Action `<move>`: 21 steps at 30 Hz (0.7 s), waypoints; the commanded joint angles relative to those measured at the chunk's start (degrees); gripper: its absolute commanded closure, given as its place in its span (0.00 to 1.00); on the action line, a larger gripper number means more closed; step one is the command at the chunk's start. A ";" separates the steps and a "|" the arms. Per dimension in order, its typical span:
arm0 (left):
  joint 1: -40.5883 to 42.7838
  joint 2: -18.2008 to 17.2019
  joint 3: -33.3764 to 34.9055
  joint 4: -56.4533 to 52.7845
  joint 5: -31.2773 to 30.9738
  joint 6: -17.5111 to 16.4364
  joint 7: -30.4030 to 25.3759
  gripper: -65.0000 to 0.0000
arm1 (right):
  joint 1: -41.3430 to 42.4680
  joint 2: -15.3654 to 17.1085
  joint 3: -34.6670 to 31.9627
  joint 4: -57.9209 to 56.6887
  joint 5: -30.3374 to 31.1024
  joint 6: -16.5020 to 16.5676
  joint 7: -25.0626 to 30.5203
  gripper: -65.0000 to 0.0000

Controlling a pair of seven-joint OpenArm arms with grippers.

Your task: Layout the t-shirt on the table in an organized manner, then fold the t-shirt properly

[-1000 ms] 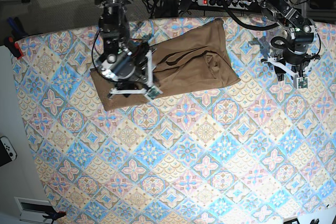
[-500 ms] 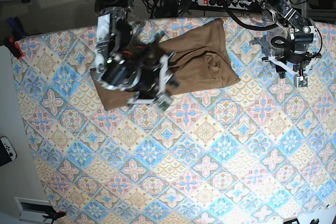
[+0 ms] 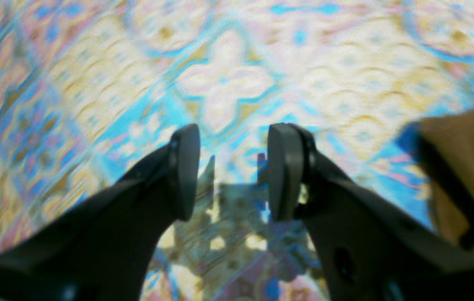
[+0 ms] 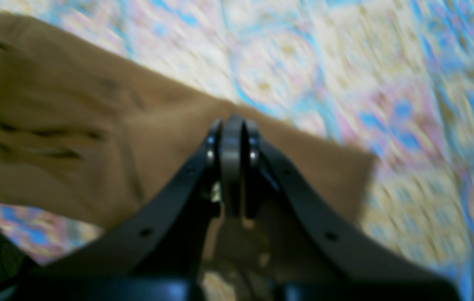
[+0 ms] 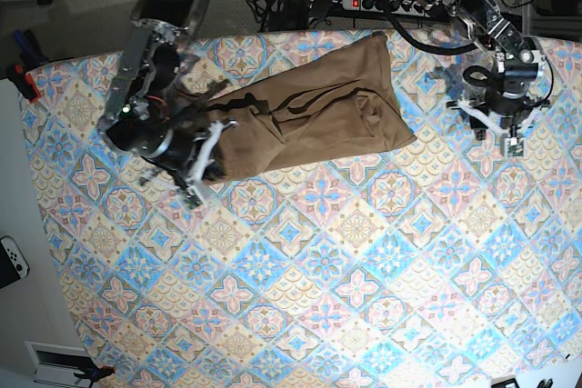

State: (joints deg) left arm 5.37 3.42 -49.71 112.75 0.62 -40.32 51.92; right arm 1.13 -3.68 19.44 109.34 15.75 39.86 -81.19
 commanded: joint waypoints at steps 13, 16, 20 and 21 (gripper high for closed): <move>-0.49 -0.39 -0.09 0.88 -0.49 0.32 -0.98 0.60 | -4.07 -0.23 -7.44 -7.84 1.26 0.14 10.81 1.00; -0.49 -0.39 -0.09 0.88 -0.49 0.32 -0.98 0.60 | -4.25 -0.23 -8.85 -13.12 1.26 0.14 14.51 1.00; -0.49 -0.39 -0.09 0.88 -0.49 0.32 -0.98 0.60 | -4.25 -0.23 -8.85 -20.06 1.26 0.14 17.23 1.00; -0.49 -0.39 -0.09 0.88 -0.49 0.32 -0.98 0.60 | -4.25 -0.23 -8.85 -20.59 1.26 0.14 17.50 1.00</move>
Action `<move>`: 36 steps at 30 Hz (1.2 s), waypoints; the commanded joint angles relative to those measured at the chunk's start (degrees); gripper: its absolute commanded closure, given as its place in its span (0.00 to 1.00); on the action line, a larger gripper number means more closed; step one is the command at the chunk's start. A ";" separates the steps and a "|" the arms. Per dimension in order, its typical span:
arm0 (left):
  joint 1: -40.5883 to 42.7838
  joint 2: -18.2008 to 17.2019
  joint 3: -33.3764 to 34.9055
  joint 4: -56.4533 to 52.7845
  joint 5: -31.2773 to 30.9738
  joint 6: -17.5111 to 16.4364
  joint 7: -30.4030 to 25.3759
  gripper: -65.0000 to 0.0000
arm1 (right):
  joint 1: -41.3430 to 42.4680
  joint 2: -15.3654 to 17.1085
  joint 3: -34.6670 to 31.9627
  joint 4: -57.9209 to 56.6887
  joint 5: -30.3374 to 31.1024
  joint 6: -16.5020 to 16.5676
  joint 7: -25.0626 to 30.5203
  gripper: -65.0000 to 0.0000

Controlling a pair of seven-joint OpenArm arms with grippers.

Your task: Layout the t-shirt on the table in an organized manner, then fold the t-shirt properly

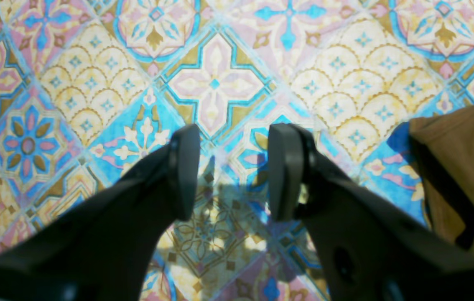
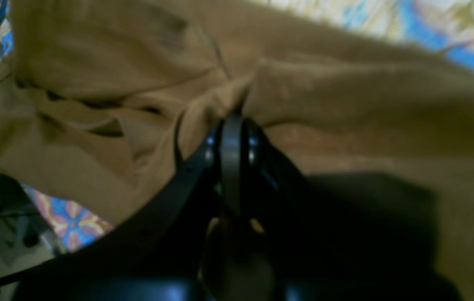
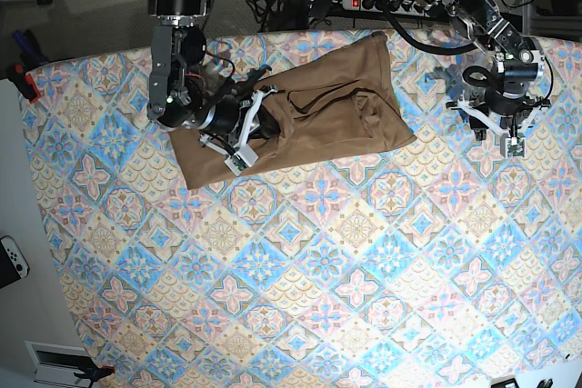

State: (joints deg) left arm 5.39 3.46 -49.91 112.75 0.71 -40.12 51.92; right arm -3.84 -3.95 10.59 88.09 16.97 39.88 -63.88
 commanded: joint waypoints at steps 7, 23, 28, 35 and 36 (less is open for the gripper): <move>-0.51 1.94 -0.07 1.23 -1.99 0.12 -0.80 0.59 | 0.72 0.03 0.00 4.87 0.04 0.12 0.01 1.00; 7.93 -1.31 0.11 0.97 -33.11 0.12 27.16 0.37 | 0.89 0.03 -0.17 4.78 -0.14 0.12 -3.68 1.00; 7.67 1.06 2.48 0.61 -35.04 0.12 28.08 0.37 | 0.80 0.03 -0.26 4.78 -0.14 0.12 -3.68 1.00; 6.26 1.50 8.28 -9.14 -32.31 0.12 28.08 0.37 | 0.63 0.82 -0.26 4.78 -0.14 0.12 -3.68 1.00; 5.91 1.50 8.28 -10.99 -32.23 0.12 27.77 0.37 | 0.63 1.00 -0.26 4.78 -0.14 0.12 -3.68 1.00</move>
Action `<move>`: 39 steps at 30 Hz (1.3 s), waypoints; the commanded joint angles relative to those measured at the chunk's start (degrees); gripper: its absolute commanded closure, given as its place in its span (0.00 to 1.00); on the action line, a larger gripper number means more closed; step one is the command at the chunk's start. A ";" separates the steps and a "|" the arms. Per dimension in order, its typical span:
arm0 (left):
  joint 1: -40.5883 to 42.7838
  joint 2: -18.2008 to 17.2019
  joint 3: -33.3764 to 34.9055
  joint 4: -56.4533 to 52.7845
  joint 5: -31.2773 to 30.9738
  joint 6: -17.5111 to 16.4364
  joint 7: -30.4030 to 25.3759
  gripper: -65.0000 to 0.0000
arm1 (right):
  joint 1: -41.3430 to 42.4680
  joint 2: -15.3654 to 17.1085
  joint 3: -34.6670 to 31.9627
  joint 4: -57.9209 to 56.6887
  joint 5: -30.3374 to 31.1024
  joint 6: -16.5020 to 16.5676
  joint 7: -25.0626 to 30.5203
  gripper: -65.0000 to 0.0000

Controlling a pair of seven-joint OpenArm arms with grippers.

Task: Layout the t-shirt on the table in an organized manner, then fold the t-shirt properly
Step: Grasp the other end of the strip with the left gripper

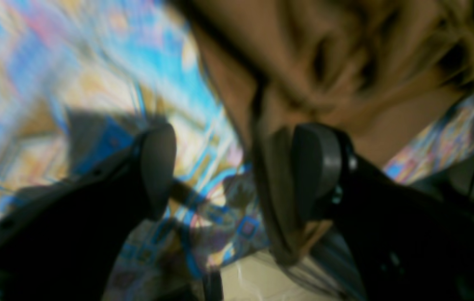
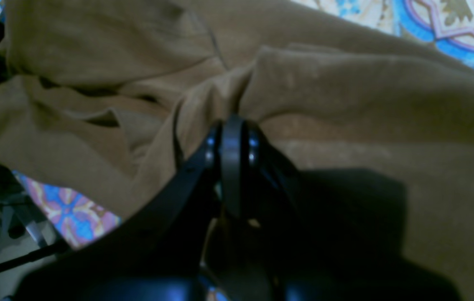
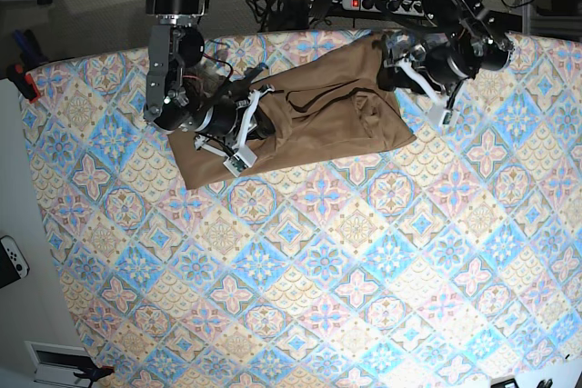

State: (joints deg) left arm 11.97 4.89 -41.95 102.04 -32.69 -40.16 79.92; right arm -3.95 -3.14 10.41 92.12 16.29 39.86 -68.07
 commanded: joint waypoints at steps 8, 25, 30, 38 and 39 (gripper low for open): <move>-1.81 0.26 0.42 -9.60 1.26 0.16 -5.24 0.37 | 0.65 0.37 -0.09 0.76 0.54 0.14 0.51 1.00; -2.60 1.22 10.70 -11.36 5.30 0.16 -5.50 0.91 | 0.65 0.37 -0.09 0.85 0.45 0.14 -0.89 1.00; -3.66 1.05 10.53 -11.18 8.99 0.16 -5.24 1.00 | 0.74 0.37 -0.09 2.08 0.45 0.14 -2.92 1.00; -4.36 -1.06 9.56 -3.09 8.82 0.16 -4.62 1.00 | 0.82 0.37 -0.09 10.87 0.45 0.14 -5.64 1.00; -4.63 -1.06 9.56 -0.63 8.82 0.16 -3.13 1.00 | 0.82 0.37 -0.09 11.58 0.45 0.14 -6.34 1.00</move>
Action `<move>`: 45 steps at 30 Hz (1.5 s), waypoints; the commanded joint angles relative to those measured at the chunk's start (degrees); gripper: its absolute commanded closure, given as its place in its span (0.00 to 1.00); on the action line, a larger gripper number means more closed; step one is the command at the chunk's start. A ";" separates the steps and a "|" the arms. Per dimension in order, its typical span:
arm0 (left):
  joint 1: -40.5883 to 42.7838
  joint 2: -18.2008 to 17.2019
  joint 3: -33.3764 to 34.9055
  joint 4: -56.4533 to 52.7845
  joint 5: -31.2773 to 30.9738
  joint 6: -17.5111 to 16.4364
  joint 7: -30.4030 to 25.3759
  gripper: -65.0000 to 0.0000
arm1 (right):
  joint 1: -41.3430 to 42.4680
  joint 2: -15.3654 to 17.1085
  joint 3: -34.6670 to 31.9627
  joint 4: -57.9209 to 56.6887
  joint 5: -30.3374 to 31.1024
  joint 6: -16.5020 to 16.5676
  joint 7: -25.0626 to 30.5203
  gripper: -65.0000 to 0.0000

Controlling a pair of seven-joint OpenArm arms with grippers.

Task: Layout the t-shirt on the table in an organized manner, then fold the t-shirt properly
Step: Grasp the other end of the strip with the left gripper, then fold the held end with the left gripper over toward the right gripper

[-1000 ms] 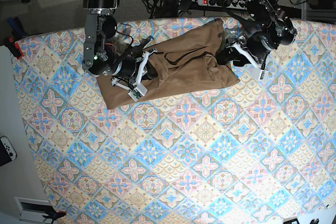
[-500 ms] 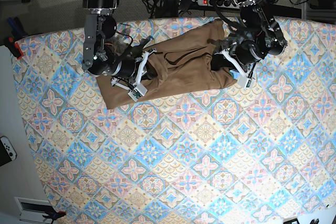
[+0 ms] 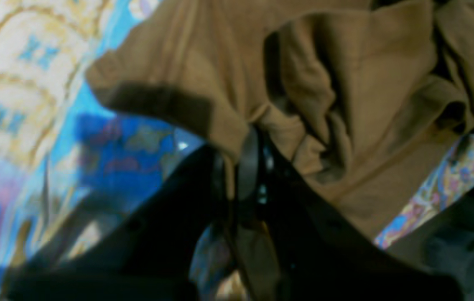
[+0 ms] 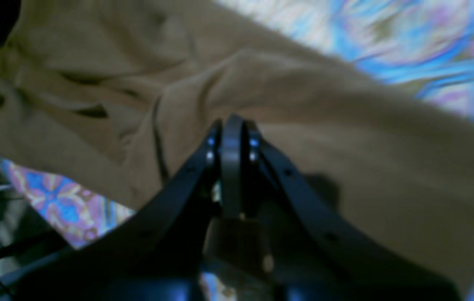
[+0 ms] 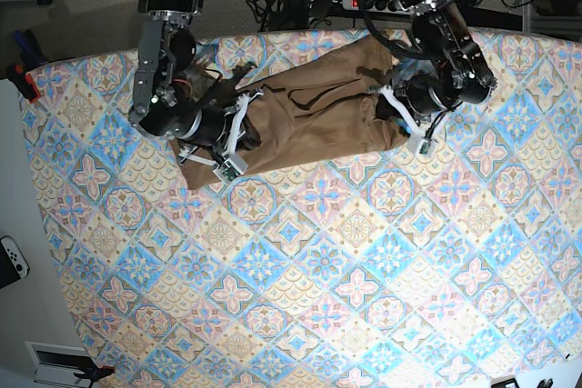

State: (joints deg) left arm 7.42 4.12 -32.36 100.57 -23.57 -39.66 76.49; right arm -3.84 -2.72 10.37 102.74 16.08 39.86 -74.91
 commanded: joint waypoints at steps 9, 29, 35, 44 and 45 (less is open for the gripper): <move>-2.63 0.41 1.90 12.96 0.85 -0.34 3.51 1.00 | 0.80 -0.05 0.05 1.31 0.76 0.14 -1.17 0.80; -4.12 4.88 18.51 14.37 -0.73 -0.34 3.51 1.00 | 0.72 -0.05 2.16 1.39 0.94 0.14 -0.65 0.78; -3.42 4.88 26.07 14.37 -5.39 -0.34 1.27 1.00 | 0.72 -0.05 12.62 5.09 0.94 0.14 1.38 0.78; -3.86 4.88 33.46 8.04 -12.60 -0.34 -9.19 1.00 | 0.72 -0.22 24.22 6.93 0.94 0.14 3.75 0.78; -3.86 4.88 34.25 7.16 -12.60 -0.34 -10.60 1.00 | 0.72 -0.22 24.75 6.93 0.94 0.14 3.75 0.78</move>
State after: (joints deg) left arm 4.43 8.56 1.58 106.78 -34.33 -39.88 67.40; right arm -3.99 -3.16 35.31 108.64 15.99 39.86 -72.40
